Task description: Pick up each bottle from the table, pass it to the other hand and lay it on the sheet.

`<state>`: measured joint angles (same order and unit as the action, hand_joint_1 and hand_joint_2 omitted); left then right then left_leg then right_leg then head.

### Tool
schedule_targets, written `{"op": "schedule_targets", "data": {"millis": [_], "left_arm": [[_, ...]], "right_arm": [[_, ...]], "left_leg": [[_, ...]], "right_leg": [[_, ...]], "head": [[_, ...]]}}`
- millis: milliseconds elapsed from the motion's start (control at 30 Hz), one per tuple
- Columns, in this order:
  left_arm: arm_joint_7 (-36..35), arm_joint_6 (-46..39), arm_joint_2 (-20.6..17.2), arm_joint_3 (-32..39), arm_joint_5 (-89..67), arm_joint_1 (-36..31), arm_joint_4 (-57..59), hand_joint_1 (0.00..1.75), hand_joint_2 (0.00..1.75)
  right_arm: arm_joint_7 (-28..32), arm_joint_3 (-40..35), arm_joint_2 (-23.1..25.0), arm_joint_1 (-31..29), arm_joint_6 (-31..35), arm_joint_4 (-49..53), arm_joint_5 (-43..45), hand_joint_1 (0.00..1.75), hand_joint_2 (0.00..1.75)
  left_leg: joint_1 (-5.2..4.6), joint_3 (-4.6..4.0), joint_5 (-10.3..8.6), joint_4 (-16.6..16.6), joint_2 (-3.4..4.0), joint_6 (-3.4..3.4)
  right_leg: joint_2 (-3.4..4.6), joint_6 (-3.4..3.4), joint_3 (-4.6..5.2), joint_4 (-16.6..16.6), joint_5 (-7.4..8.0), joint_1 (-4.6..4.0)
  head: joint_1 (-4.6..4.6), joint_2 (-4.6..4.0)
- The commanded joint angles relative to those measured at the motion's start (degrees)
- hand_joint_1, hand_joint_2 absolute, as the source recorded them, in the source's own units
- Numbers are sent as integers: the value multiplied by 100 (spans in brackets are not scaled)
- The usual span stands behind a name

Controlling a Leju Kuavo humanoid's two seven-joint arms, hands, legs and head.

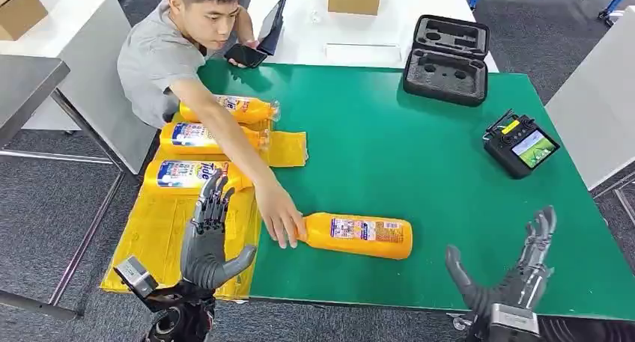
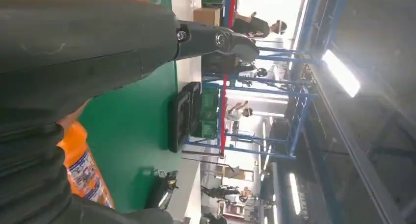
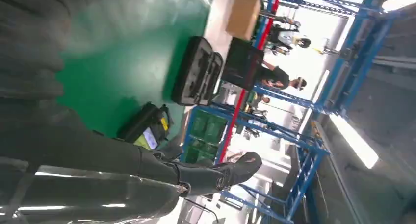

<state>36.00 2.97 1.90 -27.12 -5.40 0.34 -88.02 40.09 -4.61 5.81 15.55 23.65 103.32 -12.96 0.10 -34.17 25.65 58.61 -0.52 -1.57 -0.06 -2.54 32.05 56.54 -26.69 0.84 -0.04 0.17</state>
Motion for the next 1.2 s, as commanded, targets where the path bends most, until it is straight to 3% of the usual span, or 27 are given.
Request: {"op": "schedule_targets", "data": {"millis": [33,533,600,633,700,1200], "left_arm": [[400,33,0,96,4,-207,446,0,175],[400,82,113,434,55,-342,649,0,175],[400,13,128,495,103,-344,657,0,175],[400,53,116,468,66,-326,685,0,175],[400,77,115,452,71,-345,662,0,175],[400,306,246,421,184,-575,974,0,175]], "right_arm": [[-9,186,35,-180,32,-594,-37,0,175],[-36,115,-165,-394,-523,-1328,-622,0,175],[-143,50,-191,-482,-477,-1418,-1010,0,175],[-938,-184,-427,-621,-1046,-1700,-1602,0,175],[-1257,-315,-571,-791,-1373,-2232,-2063,0,175],[-1431,-391,-1159,-1859,-2231,-3659,-2876,0,175]], "left_leg": [[6,21,1,-11,7,8],[3,17,0,-10,6,5],[3,15,-1,-10,8,6],[5,24,1,-12,12,8],[8,29,1,-16,21,7],[-1,13,-1,-6,10,2]], "right_leg": [[3,11,-22,-15,2,-7],[3,7,-19,-12,2,-3],[5,8,-16,-11,3,-4],[8,11,-23,-15,3,-6],[17,10,-29,-24,8,-9],[8,4,-14,-9,6,2]], "head": [[0,0],[0,-2],[0,-2],[0,-2],[0,-2],[0,-2]]}}
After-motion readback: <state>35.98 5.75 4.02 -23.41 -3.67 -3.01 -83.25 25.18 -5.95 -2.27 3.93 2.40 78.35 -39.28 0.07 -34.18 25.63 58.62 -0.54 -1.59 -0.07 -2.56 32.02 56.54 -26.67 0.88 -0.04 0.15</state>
